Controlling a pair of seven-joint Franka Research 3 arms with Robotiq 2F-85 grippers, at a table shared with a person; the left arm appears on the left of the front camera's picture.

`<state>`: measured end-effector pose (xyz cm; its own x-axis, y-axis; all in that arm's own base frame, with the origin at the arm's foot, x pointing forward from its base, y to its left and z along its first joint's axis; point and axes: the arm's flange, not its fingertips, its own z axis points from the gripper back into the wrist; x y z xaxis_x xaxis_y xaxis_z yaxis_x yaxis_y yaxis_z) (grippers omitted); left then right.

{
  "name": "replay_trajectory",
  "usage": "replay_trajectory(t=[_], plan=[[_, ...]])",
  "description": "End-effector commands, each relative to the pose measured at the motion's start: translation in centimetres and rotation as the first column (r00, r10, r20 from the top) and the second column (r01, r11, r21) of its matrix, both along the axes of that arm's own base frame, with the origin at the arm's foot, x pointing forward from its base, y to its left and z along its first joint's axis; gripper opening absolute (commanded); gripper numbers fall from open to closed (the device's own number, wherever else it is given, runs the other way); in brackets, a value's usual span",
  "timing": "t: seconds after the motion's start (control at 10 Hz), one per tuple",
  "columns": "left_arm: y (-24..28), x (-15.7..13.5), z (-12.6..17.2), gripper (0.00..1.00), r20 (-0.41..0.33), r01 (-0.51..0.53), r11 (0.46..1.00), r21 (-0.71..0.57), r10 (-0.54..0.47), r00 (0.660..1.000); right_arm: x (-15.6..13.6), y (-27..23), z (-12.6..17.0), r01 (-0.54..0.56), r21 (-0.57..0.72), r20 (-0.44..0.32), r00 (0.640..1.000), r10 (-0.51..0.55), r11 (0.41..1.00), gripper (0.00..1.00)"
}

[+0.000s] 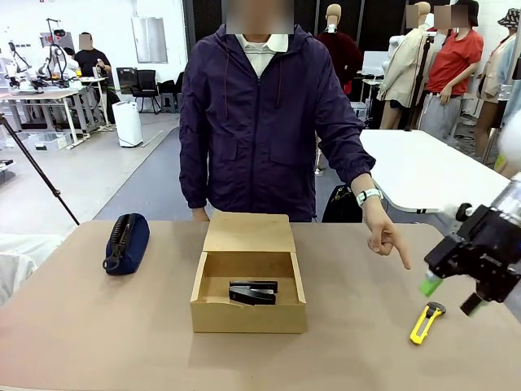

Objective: Pack the items into the box.
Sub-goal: Pick up the item specified by the human and place it in the Mailer Box.

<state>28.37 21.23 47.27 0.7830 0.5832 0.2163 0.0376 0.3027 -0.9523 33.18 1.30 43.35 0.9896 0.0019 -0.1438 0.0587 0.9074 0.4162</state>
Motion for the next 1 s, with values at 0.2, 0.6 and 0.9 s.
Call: replay_trajectory(t=[0.2,0.6,0.9], plan=[[0.0,0.0,0.1,1.0,0.023,0.001,1.0,-0.008,0.0,1.0,1.7,1.6,0.0,0.004,-0.549,-0.19,0.973,-0.129,0.836,1.0],[0.0,0.0,0.1,1.0,0.023,0.001,1.0,-0.008,0.0,1.0,1.5,1.0,-0.1,0.064,-0.489,-0.103,0.986,-0.13,0.87,1.0],[0.0,0.0,0.1,1.0,0.023,0.001,1.0,-0.008,0.0,1.0,1.6,1.5,-5.0,0.192,-0.488,-0.045,0.969,-0.244,0.852,1.0]])
